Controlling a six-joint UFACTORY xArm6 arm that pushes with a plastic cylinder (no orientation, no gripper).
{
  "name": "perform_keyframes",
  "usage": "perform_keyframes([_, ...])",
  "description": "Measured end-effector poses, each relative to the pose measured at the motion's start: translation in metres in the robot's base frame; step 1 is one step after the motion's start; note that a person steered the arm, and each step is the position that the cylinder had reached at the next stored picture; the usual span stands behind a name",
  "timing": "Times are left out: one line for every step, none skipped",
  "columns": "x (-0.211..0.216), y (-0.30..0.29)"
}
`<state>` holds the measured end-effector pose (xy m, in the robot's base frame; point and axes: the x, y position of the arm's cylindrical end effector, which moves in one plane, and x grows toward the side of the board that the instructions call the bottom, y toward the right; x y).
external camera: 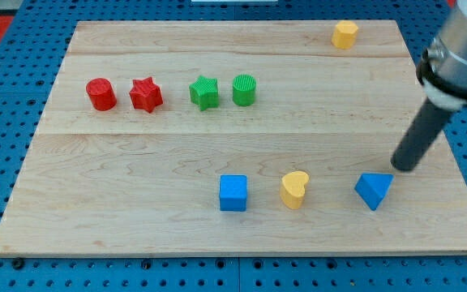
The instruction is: Slide the yellow hexagon to the bottom right
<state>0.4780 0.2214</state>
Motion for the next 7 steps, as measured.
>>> perform_keyframes([-0.074, 0.004])
perform_keyframes([-0.140, 0.018])
perform_keyframes([-0.205, 0.037])
perform_keyframes([-0.259, 0.044])
perform_keyframes([-0.286, 0.022])
perform_keyframes([-0.286, -0.002])
perform_keyframes([-0.284, -0.016])
